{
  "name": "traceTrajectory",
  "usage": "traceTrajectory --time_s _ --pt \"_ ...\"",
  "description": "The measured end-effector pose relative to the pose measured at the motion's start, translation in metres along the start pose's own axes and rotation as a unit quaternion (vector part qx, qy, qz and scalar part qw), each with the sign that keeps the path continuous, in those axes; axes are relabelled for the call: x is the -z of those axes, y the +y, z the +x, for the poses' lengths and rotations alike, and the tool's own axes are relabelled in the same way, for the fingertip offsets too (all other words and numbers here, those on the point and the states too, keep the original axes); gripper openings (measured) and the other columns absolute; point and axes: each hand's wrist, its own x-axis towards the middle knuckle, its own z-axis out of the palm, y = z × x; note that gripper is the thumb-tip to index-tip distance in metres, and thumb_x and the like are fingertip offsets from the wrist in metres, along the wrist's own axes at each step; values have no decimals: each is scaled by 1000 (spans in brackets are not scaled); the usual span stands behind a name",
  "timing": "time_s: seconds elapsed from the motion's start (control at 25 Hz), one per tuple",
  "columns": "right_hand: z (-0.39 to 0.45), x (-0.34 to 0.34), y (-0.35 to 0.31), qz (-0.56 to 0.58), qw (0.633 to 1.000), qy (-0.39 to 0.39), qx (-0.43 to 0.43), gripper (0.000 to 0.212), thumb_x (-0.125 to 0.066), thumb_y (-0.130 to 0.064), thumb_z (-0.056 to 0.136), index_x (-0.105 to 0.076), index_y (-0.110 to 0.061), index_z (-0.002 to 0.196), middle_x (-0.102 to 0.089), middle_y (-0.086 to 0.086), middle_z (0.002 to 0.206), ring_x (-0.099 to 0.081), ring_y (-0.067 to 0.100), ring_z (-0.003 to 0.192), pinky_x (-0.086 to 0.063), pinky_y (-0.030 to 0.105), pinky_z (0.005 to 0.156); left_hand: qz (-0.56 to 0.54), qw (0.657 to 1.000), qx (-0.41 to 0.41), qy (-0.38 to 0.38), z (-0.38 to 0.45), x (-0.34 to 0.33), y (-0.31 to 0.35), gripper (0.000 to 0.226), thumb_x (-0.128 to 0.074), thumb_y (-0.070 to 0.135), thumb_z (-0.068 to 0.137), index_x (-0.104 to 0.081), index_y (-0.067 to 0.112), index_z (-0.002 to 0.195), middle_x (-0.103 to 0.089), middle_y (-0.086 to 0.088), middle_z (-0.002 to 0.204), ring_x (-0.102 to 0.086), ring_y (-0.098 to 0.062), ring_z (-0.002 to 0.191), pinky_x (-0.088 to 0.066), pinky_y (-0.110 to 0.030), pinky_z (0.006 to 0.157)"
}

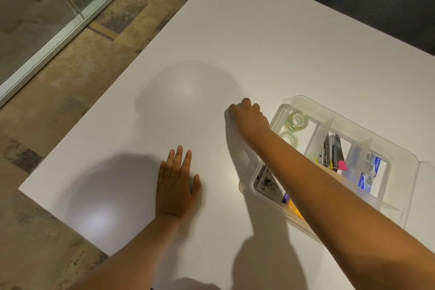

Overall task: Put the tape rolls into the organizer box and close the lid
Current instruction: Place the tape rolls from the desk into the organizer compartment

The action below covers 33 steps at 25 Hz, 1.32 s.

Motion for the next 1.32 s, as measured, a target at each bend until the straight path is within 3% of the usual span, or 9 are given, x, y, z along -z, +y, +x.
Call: traceTrajectory --time_s 0.12,0.2,0.36,0.52,0.8,1.08,1.2,1.32 --pt "-16 8 12 73 997 32 -3 48 -49 4 86 -46 -16 129 -39 18 128 -46 38 110 -47 43 85 -3 1000 2 2 0 0 0 59 -34 34 84 -34 11 138 -34 -15 146 -20 -25 136 -6 -36 111" --pt "-36 21 30 142 986 89 -25 54 -60 -3 82 -44 -19 131 -42 20 127 -50 37 109 -47 40 86 2 1000 5 -1 0 0 0 60 -34 34 83 -34 11 138 -34 -15 146 -21 -25 136 -5 -35 111" --pt "-79 41 71 223 950 155 -157 62 -72 -18 76 -41 -13 130 -46 20 125 -52 36 108 -39 31 76 7 1000 14 -8 2 -1 1 60 -34 35 82 -37 12 137 -35 -15 145 -27 -27 134 -8 -36 110" --pt "-91 26 91 191 942 88 -260 61 -70 -31 77 -43 -2 125 -53 22 124 -51 38 113 -44 39 86 8 1000 13 -6 1 0 1 59 -34 35 82 -38 12 137 -35 -14 145 -27 -27 134 -10 -38 110" --pt "-78 20 90 102 935 -4 -339 66 -58 -60 77 -52 -10 120 -60 15 122 -46 37 121 -32 46 102 17 1000 19 -14 1 2 3 60 -32 36 82 -37 13 137 -35 -14 146 -29 -29 135 -15 -39 110" --pt "-60 18 90 90 932 -61 -345 61 -55 -60 78 -55 -12 114 -65 10 115 -52 34 119 -17 48 109 15 999 21 -19 0 1 3 60 -31 37 83 -34 14 138 -33 -13 147 -26 -27 136 -16 -41 110" --pt "-53 15 93 87 933 -70 -342 57 -55 -54 81 -52 -11 118 -63 7 99 -53 32 117 -14 49 111 15 999 21 -21 0 1 2 60 -31 37 83 -34 14 139 -32 -12 148 -25 -26 137 -17 -41 110" --pt "-48 11 94 76 934 -78 -340 63 -57 -50 81 -44 -10 128 -65 6 112 -52 31 119 -11 51 112 13 1000 21 -19 0 1 2 60 -31 37 83 -33 14 139 -31 -12 148 -24 -26 137 -15 -40 110"
